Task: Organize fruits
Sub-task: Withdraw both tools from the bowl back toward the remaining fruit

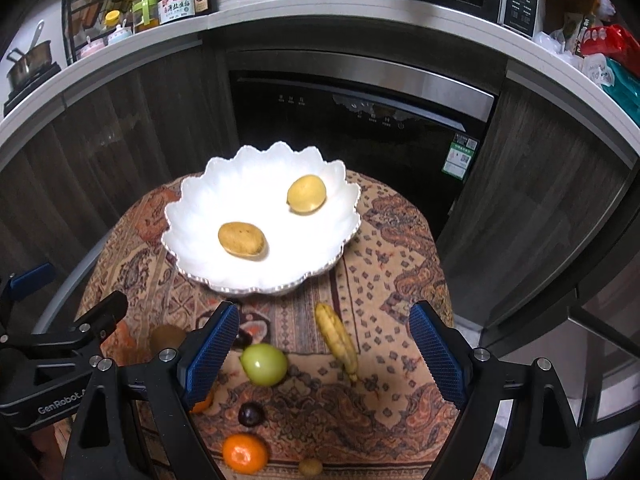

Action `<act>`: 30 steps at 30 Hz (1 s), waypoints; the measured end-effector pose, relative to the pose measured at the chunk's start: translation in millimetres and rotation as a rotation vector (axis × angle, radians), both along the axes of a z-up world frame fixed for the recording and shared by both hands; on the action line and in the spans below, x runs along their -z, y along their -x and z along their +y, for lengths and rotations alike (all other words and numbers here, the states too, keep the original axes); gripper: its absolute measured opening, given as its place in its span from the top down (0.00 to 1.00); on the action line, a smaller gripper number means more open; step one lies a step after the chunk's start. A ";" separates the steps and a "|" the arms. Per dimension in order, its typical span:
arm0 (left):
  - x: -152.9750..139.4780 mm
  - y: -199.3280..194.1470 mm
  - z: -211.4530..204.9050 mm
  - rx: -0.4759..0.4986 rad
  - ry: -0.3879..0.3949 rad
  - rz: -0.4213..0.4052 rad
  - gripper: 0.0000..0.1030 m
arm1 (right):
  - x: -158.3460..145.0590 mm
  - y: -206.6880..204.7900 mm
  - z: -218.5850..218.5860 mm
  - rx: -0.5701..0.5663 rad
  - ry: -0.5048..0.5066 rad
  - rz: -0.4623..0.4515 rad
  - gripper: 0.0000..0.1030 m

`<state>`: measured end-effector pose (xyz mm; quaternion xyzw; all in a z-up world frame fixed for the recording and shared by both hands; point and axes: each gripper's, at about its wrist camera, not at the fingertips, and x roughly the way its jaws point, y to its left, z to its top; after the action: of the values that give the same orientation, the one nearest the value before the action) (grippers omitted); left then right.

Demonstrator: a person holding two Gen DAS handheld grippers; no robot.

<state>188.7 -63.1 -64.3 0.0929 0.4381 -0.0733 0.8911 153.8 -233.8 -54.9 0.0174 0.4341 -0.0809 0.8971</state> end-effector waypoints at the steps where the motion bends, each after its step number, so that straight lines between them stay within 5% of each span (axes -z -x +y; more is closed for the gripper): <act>1: 1.5 1.6 0.3 -0.002 0.002 0.004 0.02 | 1.7 2.1 -0.1 0.001 0.000 0.002 0.15; 30: 86.8 31.3 -15.1 0.034 0.004 0.106 0.08 | 70.2 45.3 -10.1 0.051 0.014 0.077 0.15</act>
<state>157.4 -78.2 -151.1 0.0947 0.4830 -0.0942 0.8653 108.6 -243.8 -125.1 0.0193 0.4673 -0.1073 0.8773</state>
